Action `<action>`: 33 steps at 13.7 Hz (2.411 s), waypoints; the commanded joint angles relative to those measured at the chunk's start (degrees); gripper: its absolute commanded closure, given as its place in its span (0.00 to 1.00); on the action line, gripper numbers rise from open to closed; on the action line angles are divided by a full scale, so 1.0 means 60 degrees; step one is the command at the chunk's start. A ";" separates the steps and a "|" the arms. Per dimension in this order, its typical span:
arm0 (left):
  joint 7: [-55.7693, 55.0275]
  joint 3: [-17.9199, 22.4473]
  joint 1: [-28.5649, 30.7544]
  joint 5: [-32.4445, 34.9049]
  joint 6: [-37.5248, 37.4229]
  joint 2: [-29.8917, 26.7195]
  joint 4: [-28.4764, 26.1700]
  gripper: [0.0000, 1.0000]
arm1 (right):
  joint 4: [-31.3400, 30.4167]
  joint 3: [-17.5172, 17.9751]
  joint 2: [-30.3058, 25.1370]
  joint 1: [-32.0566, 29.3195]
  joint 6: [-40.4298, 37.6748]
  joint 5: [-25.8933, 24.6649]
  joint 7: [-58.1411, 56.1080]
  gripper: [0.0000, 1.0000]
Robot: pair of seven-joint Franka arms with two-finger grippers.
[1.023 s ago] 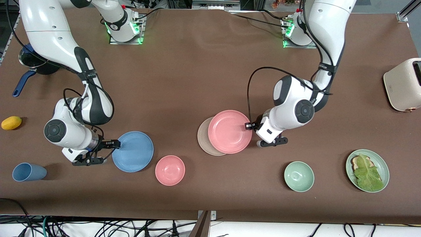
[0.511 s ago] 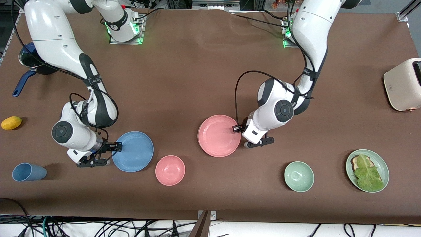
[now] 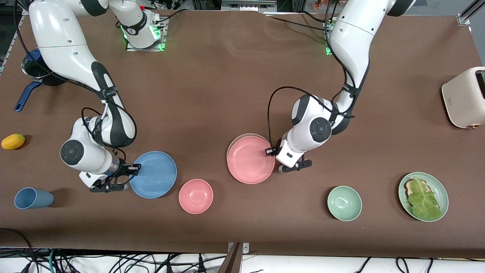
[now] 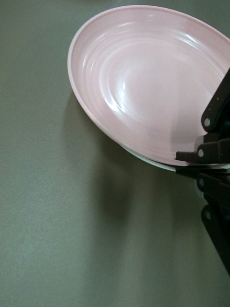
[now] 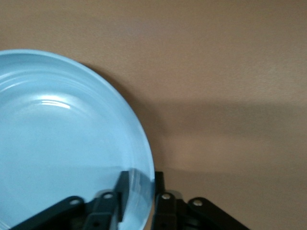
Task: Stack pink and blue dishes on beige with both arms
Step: 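Lower the pink plate onto the beige plate while the right gripper grips the blue plate, then open the left gripper and withdraw while the right gripper lifts the blue plate, then lower the blue plate onto the pink plate with the right gripper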
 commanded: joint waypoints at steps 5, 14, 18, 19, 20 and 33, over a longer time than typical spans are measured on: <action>-0.0027 0.0158 -0.0192 0.0030 -0.0051 0.0056 0.0319 0.84 | 0.0028 0.0080 -0.0050 -0.0041 -0.0054 0.0251 -0.0008 1.00; 0.0206 0.0319 0.0042 0.0597 -0.1232 -0.0688 0.0377 0.00 | 0.1769 0.0109 -0.1060 0.0369 -0.3550 0.0148 -0.0081 1.00; 0.0674 0.0349 0.0919 0.1759 -0.4788 -0.0984 0.2203 0.00 | 0.2738 0.0123 -0.1164 0.0880 -0.4829 0.0265 0.0007 1.00; 0.1213 0.0363 0.1182 0.1759 -0.5479 -0.0984 0.2629 0.00 | 0.2738 0.0123 -0.1164 0.1143 -0.4815 0.0265 0.0036 1.00; 0.1958 0.0364 0.1475 0.1759 -0.6037 -0.1013 0.2822 0.00 | 0.2738 0.0109 -0.1149 0.1465 -0.4728 0.0265 0.0384 1.00; 0.4983 0.0276 0.4362 0.3473 -0.7712 -0.4365 0.2736 0.00 | 0.2694 0.0080 0.0520 0.4910 -0.1023 0.0221 0.7710 1.00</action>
